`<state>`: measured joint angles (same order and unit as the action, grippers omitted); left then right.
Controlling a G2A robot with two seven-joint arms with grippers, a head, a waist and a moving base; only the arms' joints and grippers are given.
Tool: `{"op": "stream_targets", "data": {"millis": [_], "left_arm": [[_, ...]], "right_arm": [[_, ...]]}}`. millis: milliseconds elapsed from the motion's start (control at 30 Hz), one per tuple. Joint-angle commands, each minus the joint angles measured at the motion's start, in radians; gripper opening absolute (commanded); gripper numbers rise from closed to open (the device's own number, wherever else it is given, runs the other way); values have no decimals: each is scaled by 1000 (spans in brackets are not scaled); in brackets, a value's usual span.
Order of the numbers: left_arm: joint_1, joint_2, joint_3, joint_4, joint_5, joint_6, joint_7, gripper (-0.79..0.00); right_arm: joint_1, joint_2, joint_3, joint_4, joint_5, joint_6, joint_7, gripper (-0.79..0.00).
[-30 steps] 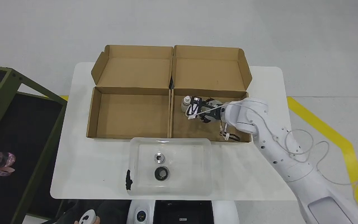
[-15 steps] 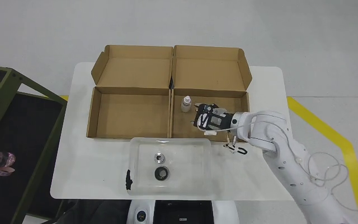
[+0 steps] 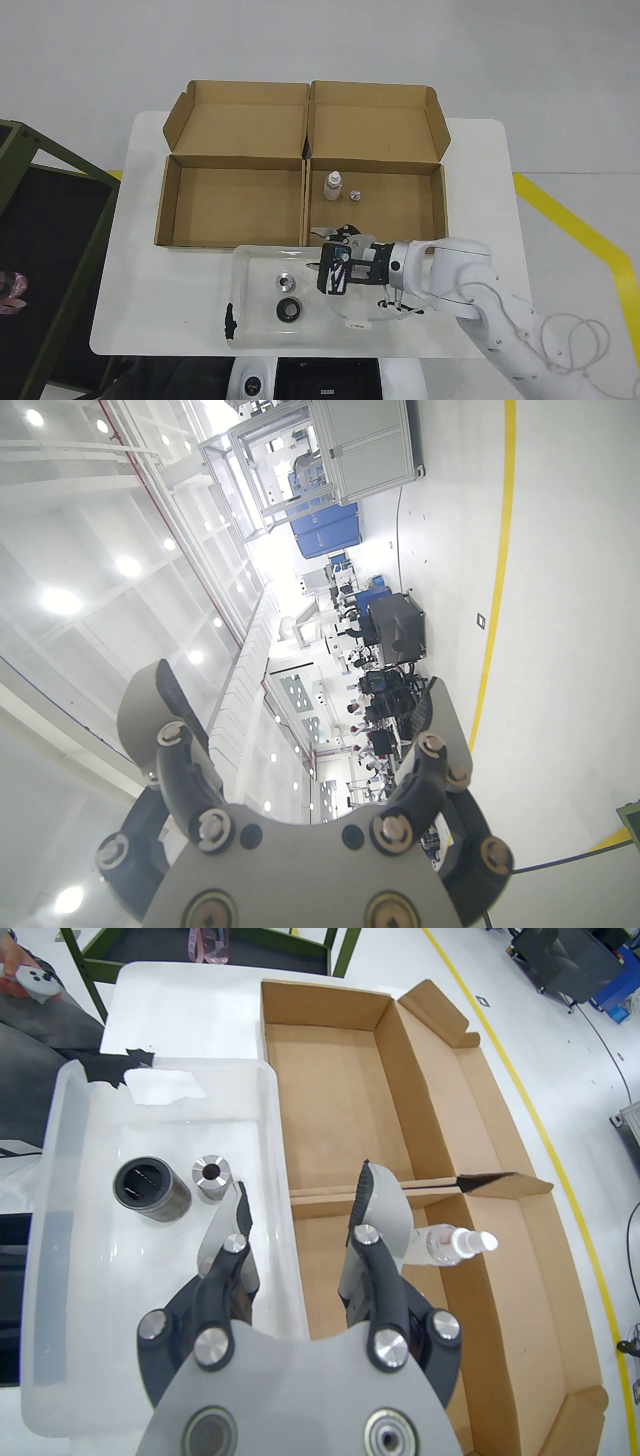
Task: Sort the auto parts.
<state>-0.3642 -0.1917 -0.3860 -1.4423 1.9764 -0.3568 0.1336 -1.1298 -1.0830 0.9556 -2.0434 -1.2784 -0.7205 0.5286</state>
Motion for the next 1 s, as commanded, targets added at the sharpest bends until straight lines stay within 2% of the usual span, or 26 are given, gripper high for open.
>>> {"op": "stream_targets", "data": {"millis": [0, 567, 967], "left_arm": [[0, 0, 0, 0, 0, 0, 0, 0], [0, 0, 0, 0, 0, 0, 0, 0], [0, 0, 0, 0, 0, 0, 0, 0]], "right_arm": [[-2, -4, -30, -1, -16, 9, -9, -409], [51, -49, -221, 84, -99, 29, -39, -419], [110, -78, -271, 185, -100, 37, -41, -437]]}}
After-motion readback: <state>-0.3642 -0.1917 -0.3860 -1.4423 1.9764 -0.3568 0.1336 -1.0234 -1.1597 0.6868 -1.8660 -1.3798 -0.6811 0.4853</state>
